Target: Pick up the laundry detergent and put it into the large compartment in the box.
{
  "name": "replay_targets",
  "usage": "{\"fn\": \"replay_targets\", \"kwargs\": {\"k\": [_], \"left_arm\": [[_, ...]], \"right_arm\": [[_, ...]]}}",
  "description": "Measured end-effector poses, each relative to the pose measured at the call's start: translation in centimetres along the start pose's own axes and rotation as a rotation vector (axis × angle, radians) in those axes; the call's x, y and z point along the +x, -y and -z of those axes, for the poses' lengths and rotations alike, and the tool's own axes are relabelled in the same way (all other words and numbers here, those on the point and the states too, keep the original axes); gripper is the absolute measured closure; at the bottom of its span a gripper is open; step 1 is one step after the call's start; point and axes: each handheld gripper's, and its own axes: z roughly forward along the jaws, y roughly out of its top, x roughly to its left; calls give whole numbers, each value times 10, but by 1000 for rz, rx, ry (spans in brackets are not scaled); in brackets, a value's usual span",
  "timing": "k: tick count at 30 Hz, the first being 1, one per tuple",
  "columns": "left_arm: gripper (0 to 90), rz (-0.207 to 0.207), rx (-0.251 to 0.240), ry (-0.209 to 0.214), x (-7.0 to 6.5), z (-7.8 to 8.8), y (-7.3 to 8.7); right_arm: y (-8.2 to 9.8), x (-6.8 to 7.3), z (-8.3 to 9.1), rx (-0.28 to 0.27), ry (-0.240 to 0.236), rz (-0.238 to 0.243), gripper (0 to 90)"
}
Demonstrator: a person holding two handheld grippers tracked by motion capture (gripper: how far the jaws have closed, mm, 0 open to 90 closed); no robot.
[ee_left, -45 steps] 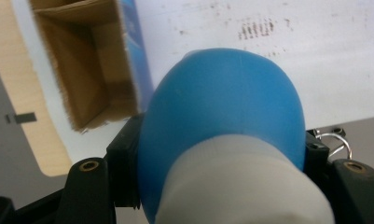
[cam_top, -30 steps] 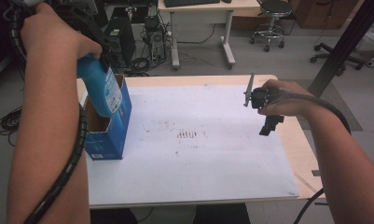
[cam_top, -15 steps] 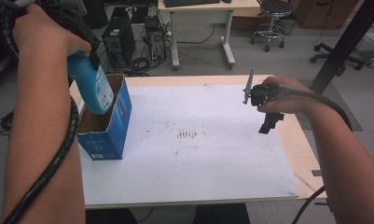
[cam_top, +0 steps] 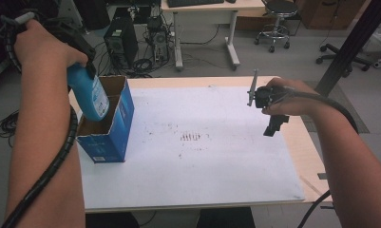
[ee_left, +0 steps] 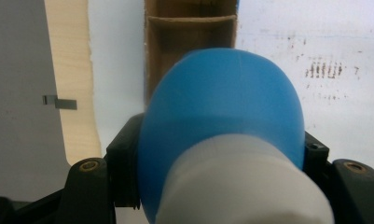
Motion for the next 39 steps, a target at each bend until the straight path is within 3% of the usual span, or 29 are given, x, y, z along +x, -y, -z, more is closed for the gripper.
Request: {"fn": "replay_targets", "kwargs": {"k": [14,26,39], "left_arm": [[367,9,10,13,14,-33,1],[367,-1,34,24,14,-69,0],[368,-9,51,28,13,-98,0]], "right_arm": [[-2,0,-3,1,-4,0,67],[-3,1,-3,4,-1,2,67],[-1,0,-4,5,-1,-1,67]]}}
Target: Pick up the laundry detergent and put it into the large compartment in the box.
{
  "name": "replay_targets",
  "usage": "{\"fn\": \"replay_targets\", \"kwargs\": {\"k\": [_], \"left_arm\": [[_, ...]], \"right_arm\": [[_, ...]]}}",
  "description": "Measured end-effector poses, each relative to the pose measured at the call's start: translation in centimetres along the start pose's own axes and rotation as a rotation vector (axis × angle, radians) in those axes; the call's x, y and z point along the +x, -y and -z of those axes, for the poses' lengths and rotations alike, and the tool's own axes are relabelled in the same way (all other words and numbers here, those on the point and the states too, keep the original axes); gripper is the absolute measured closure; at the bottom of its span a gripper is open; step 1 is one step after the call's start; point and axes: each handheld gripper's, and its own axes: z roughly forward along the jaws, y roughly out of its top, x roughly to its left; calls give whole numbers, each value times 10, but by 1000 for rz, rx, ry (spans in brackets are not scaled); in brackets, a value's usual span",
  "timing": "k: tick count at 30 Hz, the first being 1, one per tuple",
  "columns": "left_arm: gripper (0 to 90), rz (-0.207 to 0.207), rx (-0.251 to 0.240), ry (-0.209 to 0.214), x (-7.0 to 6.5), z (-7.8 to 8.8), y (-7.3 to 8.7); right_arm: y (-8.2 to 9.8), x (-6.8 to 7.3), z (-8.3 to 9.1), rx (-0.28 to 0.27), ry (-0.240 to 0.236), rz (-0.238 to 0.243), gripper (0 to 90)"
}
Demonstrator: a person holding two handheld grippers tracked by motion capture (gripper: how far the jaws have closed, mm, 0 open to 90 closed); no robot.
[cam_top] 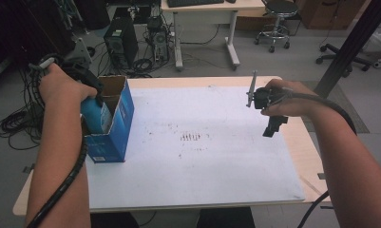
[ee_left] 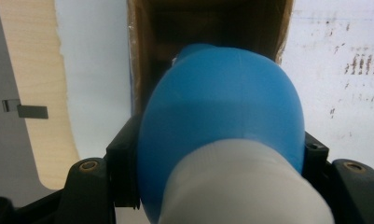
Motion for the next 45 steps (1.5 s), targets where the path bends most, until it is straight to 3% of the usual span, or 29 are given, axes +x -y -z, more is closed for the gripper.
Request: {"fn": "replay_targets", "kwargs": {"k": [14,30,45], "left_arm": [[368,-3,12,7,0,-32,-2],[368,-17,1,-12,-2,-52,-1],[368,-24,23,-25,-1,-72,0]], "right_arm": [[-2,0,-2,5,-3,2,67],[-3,0,-4,4,-5,8,67],[-4,-1,-6,4,-10,9,67]]}}
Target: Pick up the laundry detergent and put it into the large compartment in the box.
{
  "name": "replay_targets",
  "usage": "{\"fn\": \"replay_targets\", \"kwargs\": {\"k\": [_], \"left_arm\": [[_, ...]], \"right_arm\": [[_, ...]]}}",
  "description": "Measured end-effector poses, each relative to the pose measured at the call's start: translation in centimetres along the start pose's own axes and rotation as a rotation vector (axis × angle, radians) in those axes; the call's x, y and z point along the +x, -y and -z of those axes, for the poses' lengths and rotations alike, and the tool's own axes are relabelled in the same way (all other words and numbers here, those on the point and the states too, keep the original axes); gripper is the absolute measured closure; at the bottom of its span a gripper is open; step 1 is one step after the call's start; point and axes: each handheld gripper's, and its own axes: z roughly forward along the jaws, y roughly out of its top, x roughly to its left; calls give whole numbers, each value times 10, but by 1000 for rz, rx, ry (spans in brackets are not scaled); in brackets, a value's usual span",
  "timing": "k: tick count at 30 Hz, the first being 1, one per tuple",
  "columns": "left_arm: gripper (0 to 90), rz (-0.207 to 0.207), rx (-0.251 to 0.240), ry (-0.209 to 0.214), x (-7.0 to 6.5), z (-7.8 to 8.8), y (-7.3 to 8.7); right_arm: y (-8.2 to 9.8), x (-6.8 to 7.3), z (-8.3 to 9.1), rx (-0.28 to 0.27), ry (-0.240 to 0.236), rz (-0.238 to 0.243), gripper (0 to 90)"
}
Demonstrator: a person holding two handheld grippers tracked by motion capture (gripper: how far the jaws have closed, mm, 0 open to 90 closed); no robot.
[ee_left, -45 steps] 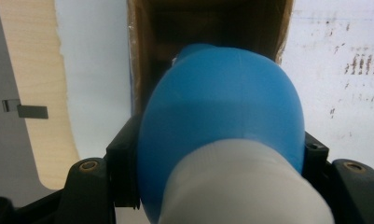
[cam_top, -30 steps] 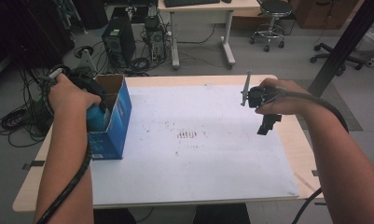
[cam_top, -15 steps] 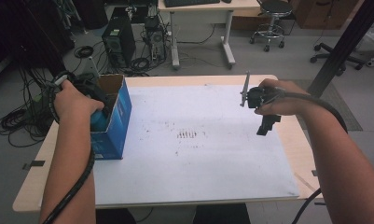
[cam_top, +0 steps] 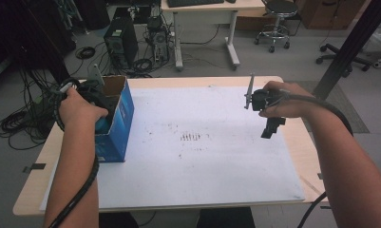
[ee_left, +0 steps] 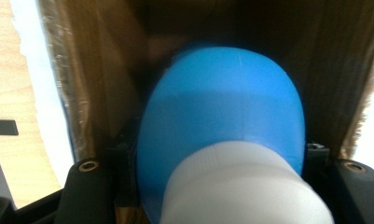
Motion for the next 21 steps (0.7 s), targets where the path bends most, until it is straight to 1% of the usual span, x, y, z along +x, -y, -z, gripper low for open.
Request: {"fn": "replay_targets", "kwargs": {"k": [2,6,21], "left_arm": [[368,0,5,3,1,-2,0],[368,-1,0,0,1,-3,0],[366,-1,0,-6,-2,-4,0]], "right_arm": [[0,0,0,-2,0,-2,68],[0,0,-1,-3,-1,0,67],[1,2,0,-5,0,-6,67]]}}
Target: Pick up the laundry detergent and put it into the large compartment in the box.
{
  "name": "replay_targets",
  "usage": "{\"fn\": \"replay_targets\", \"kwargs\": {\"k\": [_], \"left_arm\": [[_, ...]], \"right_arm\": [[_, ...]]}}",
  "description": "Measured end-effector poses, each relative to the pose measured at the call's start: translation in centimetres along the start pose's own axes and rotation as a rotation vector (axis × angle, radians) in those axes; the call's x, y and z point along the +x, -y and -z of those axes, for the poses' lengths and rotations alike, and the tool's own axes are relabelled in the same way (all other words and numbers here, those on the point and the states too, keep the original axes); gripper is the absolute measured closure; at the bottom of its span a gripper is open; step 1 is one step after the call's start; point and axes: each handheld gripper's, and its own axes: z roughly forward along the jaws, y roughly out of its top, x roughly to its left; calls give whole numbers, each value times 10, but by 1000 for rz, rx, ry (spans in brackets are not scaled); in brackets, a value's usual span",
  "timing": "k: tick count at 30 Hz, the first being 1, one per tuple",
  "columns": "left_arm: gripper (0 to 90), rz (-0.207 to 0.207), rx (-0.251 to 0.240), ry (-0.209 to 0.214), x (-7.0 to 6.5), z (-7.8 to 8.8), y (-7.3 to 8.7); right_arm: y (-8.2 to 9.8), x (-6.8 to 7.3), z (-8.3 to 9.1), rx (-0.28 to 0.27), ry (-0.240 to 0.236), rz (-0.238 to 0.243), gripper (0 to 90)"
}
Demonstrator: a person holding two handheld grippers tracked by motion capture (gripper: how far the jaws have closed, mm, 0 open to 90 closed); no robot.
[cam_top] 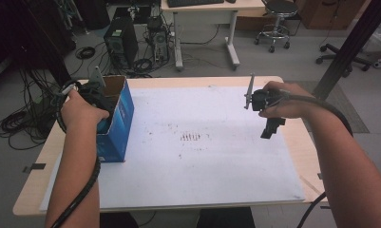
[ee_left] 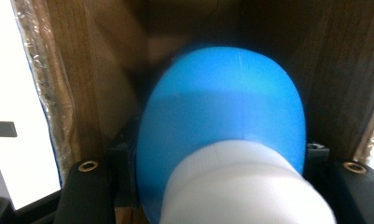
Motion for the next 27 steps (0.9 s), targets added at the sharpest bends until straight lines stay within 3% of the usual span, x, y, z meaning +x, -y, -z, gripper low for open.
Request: {"fn": "replay_targets", "kwargs": {"k": [12,27], "left_arm": [[348,5,-2,-14,-3,0,0],[312,29,-20,2,1,5,4]], "right_arm": [[7,0,0,-6,0,-13,68],[8,1,-4,-12,-5,-11,68]]}}
